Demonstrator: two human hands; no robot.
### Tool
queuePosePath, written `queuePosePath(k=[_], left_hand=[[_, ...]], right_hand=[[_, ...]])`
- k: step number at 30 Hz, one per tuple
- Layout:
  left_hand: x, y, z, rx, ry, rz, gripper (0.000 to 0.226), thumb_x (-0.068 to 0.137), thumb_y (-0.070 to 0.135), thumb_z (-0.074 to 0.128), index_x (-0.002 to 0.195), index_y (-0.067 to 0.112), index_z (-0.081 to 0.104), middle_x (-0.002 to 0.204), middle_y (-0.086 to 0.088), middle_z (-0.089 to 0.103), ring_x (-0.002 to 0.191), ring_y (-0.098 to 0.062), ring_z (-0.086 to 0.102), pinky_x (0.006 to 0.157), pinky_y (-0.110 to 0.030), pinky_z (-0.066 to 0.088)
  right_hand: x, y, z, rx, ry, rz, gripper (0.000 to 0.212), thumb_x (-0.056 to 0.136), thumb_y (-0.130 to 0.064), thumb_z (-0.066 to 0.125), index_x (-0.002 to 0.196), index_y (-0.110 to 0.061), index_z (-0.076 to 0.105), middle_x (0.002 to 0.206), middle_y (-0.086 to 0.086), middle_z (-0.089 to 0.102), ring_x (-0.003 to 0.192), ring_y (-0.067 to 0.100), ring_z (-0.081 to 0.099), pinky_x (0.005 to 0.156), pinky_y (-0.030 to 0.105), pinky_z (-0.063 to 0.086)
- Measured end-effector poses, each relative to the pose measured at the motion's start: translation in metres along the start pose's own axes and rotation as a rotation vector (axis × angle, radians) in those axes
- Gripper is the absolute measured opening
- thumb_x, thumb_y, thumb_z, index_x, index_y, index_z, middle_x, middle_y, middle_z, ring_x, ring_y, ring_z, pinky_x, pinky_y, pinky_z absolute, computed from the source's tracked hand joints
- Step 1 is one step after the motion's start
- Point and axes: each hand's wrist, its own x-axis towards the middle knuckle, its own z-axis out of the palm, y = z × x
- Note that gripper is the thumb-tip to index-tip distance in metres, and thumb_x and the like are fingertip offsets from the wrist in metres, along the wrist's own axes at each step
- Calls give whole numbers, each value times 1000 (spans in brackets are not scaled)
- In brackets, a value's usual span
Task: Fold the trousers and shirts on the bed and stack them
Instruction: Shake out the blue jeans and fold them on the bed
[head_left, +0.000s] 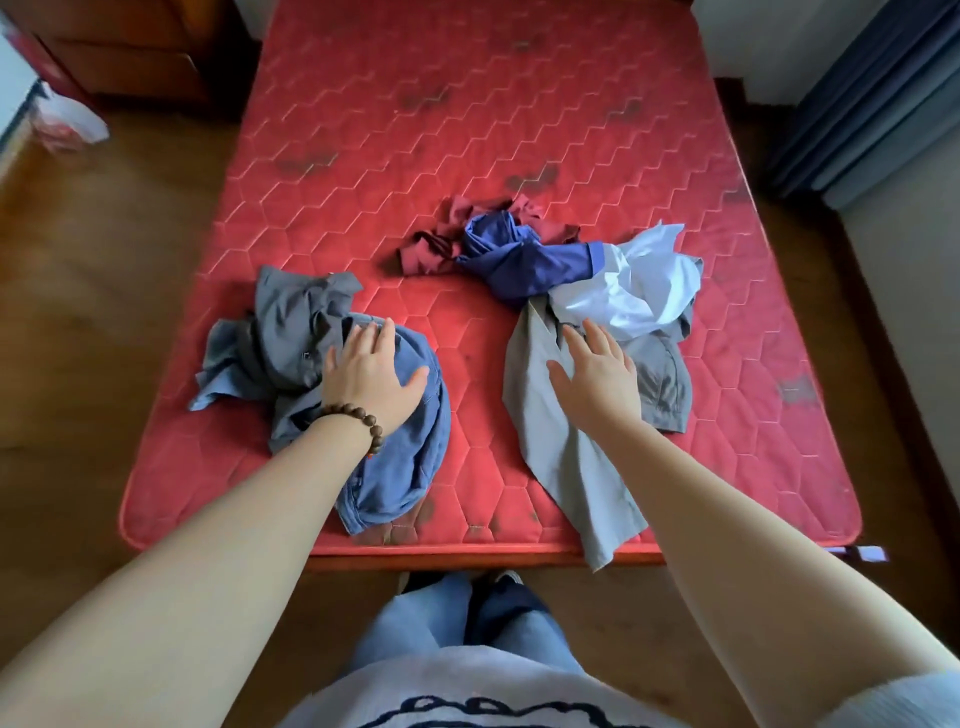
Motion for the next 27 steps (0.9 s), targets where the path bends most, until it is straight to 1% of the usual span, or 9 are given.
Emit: queuePosePath(k=[4, 10, 15, 19, 23, 27], left_hand=[[15, -15, 4, -5, -18, 14, 77, 91, 54, 45, 151, 13, 21, 155, -7, 28, 146, -24, 18, 115, -49, 16], [24, -29, 15, -6, -60, -2, 77, 91, 55, 44, 152, 14, 20, 157, -7, 25, 146, -24, 16, 117, -50, 14], [23, -52, 42, -1, -110, -61, 78, 90, 56, 45, 151, 14, 20, 156, -8, 26, 146, -24, 15, 117, -50, 17], [9, -86, 91, -44, -147, -71, 82, 88, 54, 53, 150, 10, 24, 153, -12, 33, 144, -26, 23, 115, -44, 23], [-14, -125, 155, -115, -231, -81, 94, 82, 59, 62, 150, 4, 25, 151, -15, 34, 143, -27, 25, 115, -41, 24], [-30, -149, 212, -146, -313, -140, 110, 72, 64, 69, 151, 4, 20, 154, -14, 28, 144, -26, 22, 117, -38, 21]], right_hand=[[9, -12, 11, -11, -2, 13, 56, 98, -40, 43, 149, -22, 30, 159, 5, 20, 147, 22, 13, 118, 42, 12], [18, -22, 28, -22, -67, 10, 55, 98, -39, 42, 150, -23, 28, 159, 5, 18, 147, 23, 11, 118, 43, 13], [33, -30, 62, -29, -148, -76, 56, 97, -39, 45, 148, -23, 31, 159, 5, 19, 147, 22, 12, 118, 44, 14], [43, -46, 123, -46, -311, -231, 62, 94, -39, 51, 149, -24, 29, 160, 3, 15, 148, 20, 8, 118, 44, 14], [46, -74, 199, -109, -486, -476, 72, 91, -49, 53, 151, -27, 21, 161, 1, 7, 148, 18, 1, 119, 43, 8], [46, -103, 263, -122, -544, -658, 89, 83, -55, 63, 153, -28, 14, 162, -1, -4, 148, 18, -5, 119, 47, 7]])
